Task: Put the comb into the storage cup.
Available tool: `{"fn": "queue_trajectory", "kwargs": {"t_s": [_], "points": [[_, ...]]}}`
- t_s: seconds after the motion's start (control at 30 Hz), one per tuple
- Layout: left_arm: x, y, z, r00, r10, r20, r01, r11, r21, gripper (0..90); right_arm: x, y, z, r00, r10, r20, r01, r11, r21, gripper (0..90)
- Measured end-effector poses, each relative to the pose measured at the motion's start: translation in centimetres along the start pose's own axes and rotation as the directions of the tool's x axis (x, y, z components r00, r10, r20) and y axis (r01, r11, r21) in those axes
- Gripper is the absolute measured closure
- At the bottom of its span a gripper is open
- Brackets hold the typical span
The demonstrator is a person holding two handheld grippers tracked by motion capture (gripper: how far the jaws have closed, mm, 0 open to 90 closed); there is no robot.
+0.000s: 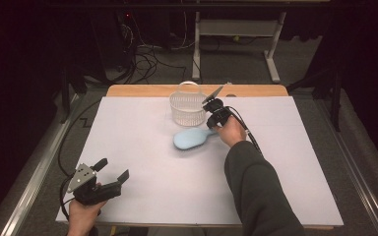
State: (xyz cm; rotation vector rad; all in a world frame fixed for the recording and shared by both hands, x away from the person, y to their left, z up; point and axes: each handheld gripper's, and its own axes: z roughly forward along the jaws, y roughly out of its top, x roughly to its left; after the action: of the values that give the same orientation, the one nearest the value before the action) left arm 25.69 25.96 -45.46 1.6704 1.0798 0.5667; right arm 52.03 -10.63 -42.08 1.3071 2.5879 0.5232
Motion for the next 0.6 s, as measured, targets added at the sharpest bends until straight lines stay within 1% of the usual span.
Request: {"fn": "queue_trajectory", "kwargs": {"t_s": [0.1,0.17,0.2,0.23,0.3,0.4,0.6], "points": [[0.0,0.0,0.0,1.0000,0.000,0.000,0.000,1.0000,0.002,9.9,0.1,-0.1,0.0,1.0000,-0.008,-0.005,0.008,1.000,0.006,90.0],[0.0,0.0,0.0,1.0000,0.001,0.000,-0.001,1.0000,0.001,9.9,0.1,-0.1,-0.1,1.0000,-0.002,-0.008,0.002,1.000,0.011,90.0],[0.0,0.0,0.0,1.0000,-0.001,0.000,0.001,1.0000,0.001,9.9,0.1,-0.3,-0.1,0.9999,-0.015,-0.009,0.015,1.000,0.009,90.0],[0.0,0.0,0.0,1.0000,-0.001,0.000,0.001,1.0000,0.002,9.9,0.1,-0.4,-0.1,0.9998,-0.012,-0.017,0.012,1.000,0.003,90.0],[0.0,0.0,0.0,1.0000,-0.001,0.000,0.001,1.0000,0.002,9.9,0.1,-0.5,-0.1,0.9998,-0.008,-0.018,0.008,1.000,0.006,90.0],[0.0,0.0,0.1,1.0000,0.001,0.001,-0.001,1.0000,0.005,9.9,0.1,-0.9,-0.1,0.9995,-0.016,-0.028,0.016,1.000,0.006,90.0],[0.0,0.0,0.1,1.0000,-0.003,0.001,0.003,1.0000,0.007,9.9,0.0,-1.3,-0.2,0.9985,-0.007,-0.053,0.007,1.000,0.002,90.0]]}}
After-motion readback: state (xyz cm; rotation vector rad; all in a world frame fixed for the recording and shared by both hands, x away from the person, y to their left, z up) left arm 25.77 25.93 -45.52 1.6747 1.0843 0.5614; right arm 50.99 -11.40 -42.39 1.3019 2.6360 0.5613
